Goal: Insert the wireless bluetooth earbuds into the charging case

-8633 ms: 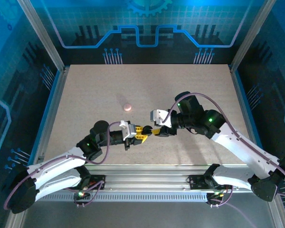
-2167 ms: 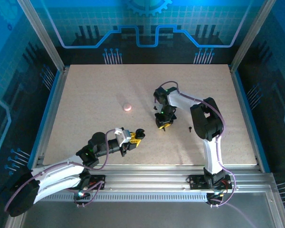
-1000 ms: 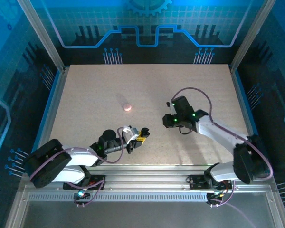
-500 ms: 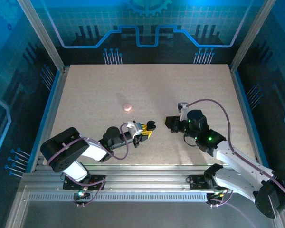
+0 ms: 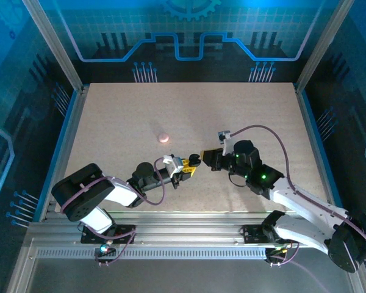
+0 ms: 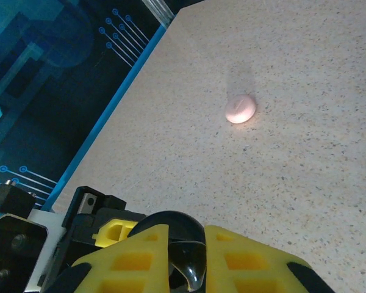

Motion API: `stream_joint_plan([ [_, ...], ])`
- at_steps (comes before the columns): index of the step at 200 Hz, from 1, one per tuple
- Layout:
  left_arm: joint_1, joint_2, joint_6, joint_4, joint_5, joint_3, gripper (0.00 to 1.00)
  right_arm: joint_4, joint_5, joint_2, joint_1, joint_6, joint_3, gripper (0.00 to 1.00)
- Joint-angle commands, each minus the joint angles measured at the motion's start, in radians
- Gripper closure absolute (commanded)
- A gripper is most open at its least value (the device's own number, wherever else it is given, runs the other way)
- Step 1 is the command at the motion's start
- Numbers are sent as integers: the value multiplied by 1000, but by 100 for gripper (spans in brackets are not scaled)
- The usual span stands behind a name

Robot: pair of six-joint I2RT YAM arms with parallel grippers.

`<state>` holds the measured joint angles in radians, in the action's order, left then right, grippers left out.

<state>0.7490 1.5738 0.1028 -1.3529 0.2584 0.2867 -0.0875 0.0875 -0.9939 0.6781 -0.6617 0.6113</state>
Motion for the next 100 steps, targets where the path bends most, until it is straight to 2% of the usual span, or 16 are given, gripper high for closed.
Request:
stream_joint_plan([
  [1, 9, -3, -16, -48, 26, 26, 91, -58, 32, -12, 20, 19, 33, 82],
  [100, 10, -11, -18, -48, 22, 21, 91, -78, 68, -44, 37, 29, 36, 82],
])
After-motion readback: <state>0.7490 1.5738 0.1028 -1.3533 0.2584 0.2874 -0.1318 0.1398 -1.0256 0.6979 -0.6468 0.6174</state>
